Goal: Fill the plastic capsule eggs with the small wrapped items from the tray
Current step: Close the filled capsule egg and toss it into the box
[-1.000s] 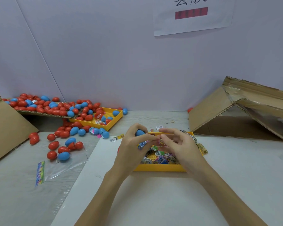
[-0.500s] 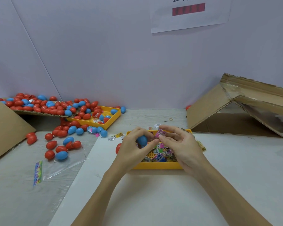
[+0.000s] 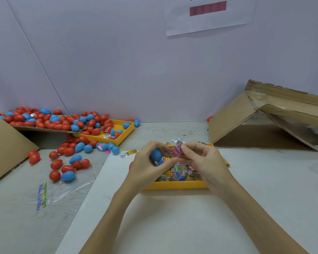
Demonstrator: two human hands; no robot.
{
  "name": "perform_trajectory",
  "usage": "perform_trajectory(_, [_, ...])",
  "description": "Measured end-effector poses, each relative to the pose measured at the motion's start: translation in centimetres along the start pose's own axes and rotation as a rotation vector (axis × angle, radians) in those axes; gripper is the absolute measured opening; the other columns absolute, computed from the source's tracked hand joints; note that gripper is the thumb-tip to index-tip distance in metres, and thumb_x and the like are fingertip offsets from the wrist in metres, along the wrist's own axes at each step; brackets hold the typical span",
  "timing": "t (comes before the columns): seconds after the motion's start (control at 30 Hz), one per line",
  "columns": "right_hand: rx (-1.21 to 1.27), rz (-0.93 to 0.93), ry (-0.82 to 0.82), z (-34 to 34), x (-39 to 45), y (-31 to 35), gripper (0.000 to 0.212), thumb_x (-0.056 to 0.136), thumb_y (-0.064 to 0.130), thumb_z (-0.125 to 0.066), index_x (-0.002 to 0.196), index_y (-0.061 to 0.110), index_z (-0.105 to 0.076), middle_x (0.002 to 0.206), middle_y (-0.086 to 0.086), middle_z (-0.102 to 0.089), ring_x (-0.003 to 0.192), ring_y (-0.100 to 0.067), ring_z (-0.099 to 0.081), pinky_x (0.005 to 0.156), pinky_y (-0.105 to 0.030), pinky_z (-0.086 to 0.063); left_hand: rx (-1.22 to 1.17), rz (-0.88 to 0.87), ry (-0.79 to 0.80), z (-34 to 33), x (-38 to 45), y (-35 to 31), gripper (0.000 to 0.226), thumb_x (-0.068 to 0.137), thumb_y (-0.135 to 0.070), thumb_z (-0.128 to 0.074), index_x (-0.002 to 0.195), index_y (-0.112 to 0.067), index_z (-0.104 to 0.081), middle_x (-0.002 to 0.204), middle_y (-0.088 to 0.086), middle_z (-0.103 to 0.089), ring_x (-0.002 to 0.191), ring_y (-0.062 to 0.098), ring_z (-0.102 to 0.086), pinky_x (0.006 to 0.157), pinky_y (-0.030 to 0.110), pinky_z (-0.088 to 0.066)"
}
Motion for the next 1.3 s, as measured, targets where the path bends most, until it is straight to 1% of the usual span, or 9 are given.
perform_trajectory(0.3, [0.025, -0.035, 0.032, 0.0, -0.1, 0.1, 0.019, 0.097, 0.013, -0.067, 0.109, -0.002, -0.071, 0.095, -0.018, -0.078, 0.093, -0.027, -0.077, 0.080, -0.028, -0.062, -0.104, 0.101, -0.034, 0.2, 0.2, 0.1, 0.005, 0.089, -0.027, -0.075, 0.094, -0.027, -0.073, 0.094, -0.016, -0.065, 0.099, 0.006, -0.061, 0.081, 0.015, -0.050])
perform_trajectory(0.43, [-0.004, -0.070, 0.117, -0.7, -0.4, 0.0, 0.024, 0.093, 0.015, -0.073, 0.112, 0.001, -0.071, 0.100, -0.015, -0.078, 0.100, -0.026, -0.076, 0.085, -0.031, -0.062, -0.119, 0.094, -0.048, 0.2, 0.2, 0.0, 0.006, 0.088, -0.027, -0.076, 0.093, -0.026, -0.074, 0.091, -0.016, -0.066, 0.096, 0.007, -0.062, 0.079, 0.017, -0.052])
perform_trajectory(0.6, [0.111, -0.041, -0.018, -0.5, -0.3, 0.2, 0.022, 0.091, 0.012, -0.073, 0.110, 0.000, -0.072, 0.100, -0.014, -0.078, 0.098, -0.024, -0.075, 0.080, -0.027, -0.061, -0.096, 0.036, 0.080, -0.6, -0.1, -0.2, 0.007, 0.092, -0.026, -0.073, 0.098, -0.025, -0.072, 0.094, -0.012, -0.067, 0.096, 0.009, -0.063, 0.081, 0.019, -0.053])
perform_trajectory(0.77, [0.052, -0.029, -0.127, 0.8, 0.0, 0.6, 0.015, 0.092, 0.013, -0.073, 0.107, 0.009, -0.072, 0.087, -0.004, -0.078, 0.085, -0.017, -0.074, 0.074, -0.025, -0.060, -0.295, 0.195, 0.233, -0.9, -0.3, 0.0, 0.028, 0.098, -0.017, -0.064, 0.116, -0.026, -0.045, 0.105, -0.001, -0.064, 0.089, 0.005, -0.063, 0.080, 0.022, -0.054])
perform_trajectory(0.87, [-0.102, -0.036, -0.120, 1.1, 0.2, 0.4, 0.009, 0.097, 0.014, -0.068, 0.100, 0.017, -0.076, 0.080, 0.003, -0.073, 0.080, -0.011, -0.070, 0.071, -0.024, -0.059, -0.223, 0.165, 0.201, -0.6, -0.3, -0.1, 0.031, 0.092, -0.021, -0.073, 0.114, -0.025, -0.052, 0.103, 0.002, -0.063, 0.085, 0.013, -0.060, 0.080, 0.028, -0.056])
perform_trajectory(0.97, [-0.185, -0.035, -0.079, 0.8, 0.1, 0.2, 0.016, 0.099, 0.016, -0.066, 0.092, 0.024, -0.077, 0.079, 0.005, -0.075, 0.078, -0.007, -0.071, 0.069, -0.023, -0.060, -0.180, 0.105, 0.164, -0.3, -0.2, -0.3, 0.031, 0.086, -0.025, -0.080, 0.114, -0.032, -0.067, 0.101, -0.001, -0.062, 0.075, 0.013, -0.054, 0.072, 0.022, -0.051])
perform_trajectory(1.1, [-0.290, 0.058, -0.035, 0.5, 0.0, 0.1, 0.014, 0.096, 0.012, -0.069, 0.102, 0.022, -0.077, 0.094, -0.010, -0.075, 0.087, -0.021, -0.075, 0.079, -0.033, -0.063, -0.178, 0.107, 0.137, -0.1, -0.1, -0.3, 0.047, 0.087, -0.020, -0.079, 0.128, -0.031, -0.061, 0.108, -0.001, -0.065, 0.092, 0.014, -0.064, 0.084, 0.024, -0.055])
perform_trajectory(1.2, [-0.299, 0.091, -0.018, 0.5, 0.1, 0.1, 0.025, 0.091, 0.010, -0.075, 0.113, 0.018, -0.068, 0.083, -0.007, -0.074, 0.078, -0.021, -0.077, 0.072, -0.027, -0.063, -0.227, 0.142, 0.128, -0.2, -0.1, -0.4, 0.035, 0.089, -0.012, -0.076, 0.121, -0.018, -0.063, 0.112, -0.005, -0.070, 0.104, 0.014, -0.069, 0.090, 0.028, -0.057])
perform_trajectory(1.3, [-0.347, 0.115, 0.061, 0.3, 0.2, 0.2, 0.034, 0.091, 0.012, -0.075, 0.121, 0.019, -0.061, 0.078, -0.006, -0.076, 0.074, -0.022, -0.076, 0.070, -0.027, -0.062, -0.284, 0.160, 0.126, -0.2, -0.1, -0.7, 0.026, 0.098, -0.007, -0.064, 0.121, -0.019, -0.065, 0.113, -0.006, -0.071, 0.105, 0.012, -0.069, 0.085, 0.023, -0.056])
Point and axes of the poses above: each hand's wrist, its own x-axis towards the middle knuckle, its own z-axis out of the back of the hand, y = z × x, the point moved 3 cm from there along x, towards the middle knuckle
